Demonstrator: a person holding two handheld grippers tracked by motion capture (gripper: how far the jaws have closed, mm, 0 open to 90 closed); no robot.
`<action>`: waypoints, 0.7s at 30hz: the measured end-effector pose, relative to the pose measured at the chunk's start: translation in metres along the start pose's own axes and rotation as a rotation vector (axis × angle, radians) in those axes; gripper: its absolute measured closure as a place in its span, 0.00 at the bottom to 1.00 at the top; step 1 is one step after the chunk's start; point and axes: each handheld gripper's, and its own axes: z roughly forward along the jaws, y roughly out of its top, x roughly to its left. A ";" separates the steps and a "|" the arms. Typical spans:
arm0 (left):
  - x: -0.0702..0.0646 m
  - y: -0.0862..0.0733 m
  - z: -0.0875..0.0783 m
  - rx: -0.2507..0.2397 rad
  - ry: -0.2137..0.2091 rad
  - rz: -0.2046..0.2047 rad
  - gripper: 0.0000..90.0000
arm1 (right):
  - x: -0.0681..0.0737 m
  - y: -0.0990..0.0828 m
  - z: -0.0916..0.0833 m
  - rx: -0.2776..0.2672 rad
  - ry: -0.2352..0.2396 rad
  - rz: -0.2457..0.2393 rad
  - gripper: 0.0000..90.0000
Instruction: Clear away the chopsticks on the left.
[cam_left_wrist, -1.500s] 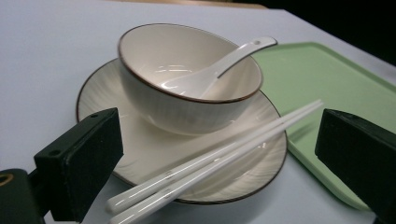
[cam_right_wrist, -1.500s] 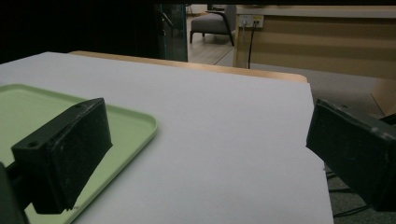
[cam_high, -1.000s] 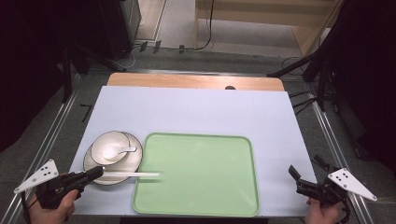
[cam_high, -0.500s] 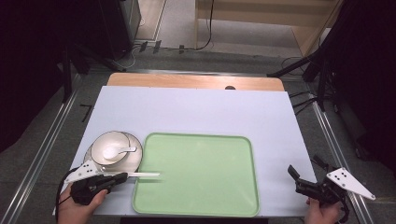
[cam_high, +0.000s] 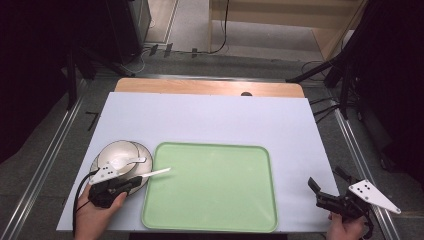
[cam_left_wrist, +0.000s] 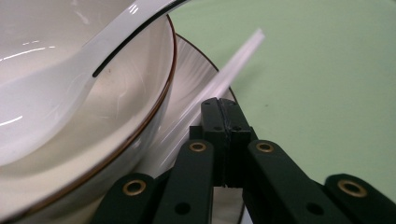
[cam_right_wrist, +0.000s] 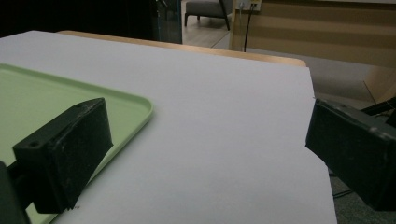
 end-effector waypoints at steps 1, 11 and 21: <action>-0.001 0.001 0.003 0.004 0.004 -0.001 1.00 | 0.000 0.000 0.000 0.001 -0.002 0.003 0.01; -0.012 0.012 0.020 0.035 0.117 -0.033 1.00 | 0.001 0.000 0.001 0.010 0.003 -0.006 0.01; 0.005 0.005 -0.023 -0.025 -0.010 -0.019 0.91 | 0.002 0.001 0.001 0.007 0.007 -0.011 0.01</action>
